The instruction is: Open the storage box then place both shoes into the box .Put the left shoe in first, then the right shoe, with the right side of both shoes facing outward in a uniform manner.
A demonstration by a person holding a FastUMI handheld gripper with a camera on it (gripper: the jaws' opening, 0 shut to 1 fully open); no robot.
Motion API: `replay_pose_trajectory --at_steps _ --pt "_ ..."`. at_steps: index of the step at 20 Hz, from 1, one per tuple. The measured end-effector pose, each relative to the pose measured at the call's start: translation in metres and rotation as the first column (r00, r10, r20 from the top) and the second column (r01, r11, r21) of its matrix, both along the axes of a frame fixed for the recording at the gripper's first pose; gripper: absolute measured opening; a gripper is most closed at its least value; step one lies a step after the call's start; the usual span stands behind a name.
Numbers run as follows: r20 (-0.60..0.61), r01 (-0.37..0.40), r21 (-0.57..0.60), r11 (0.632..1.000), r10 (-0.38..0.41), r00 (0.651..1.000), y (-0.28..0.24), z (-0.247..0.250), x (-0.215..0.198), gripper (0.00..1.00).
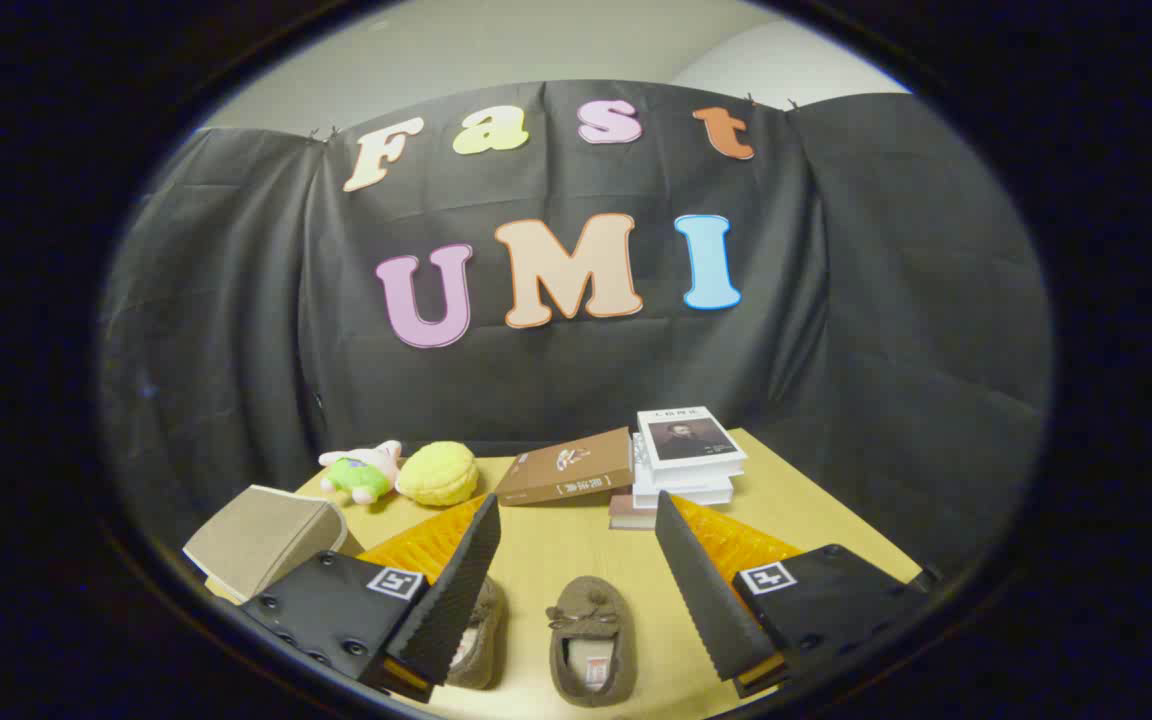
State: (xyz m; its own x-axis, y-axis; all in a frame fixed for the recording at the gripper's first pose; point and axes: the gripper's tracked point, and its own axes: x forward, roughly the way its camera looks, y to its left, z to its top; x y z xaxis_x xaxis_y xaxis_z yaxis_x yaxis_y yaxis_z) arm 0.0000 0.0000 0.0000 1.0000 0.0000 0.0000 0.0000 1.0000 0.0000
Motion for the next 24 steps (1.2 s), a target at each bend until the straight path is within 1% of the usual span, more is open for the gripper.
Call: replay_pose_trajectory --at_steps 8,15,20,22,24 --pt "-0.029 -0.059 -0.016 0.998 0.058 0.998 0.019 -0.004 0.002 0.99" --pt "-0.058 -0.093 0.004 0.996 0.093 0.994 0.037 -0.014 -0.002 0.98" --pt "-0.101 -0.137 0.083 0.987 0.145 0.984 0.061 -0.030 -0.009 0.98" --pt "-0.139 -0.181 0.151 0.972 0.203 0.969 0.082 -0.044 -0.011 0.98" --pt "-0.190 -0.239 0.244 0.940 0.288 0.938 0.109 -0.063 -0.011 0.98"
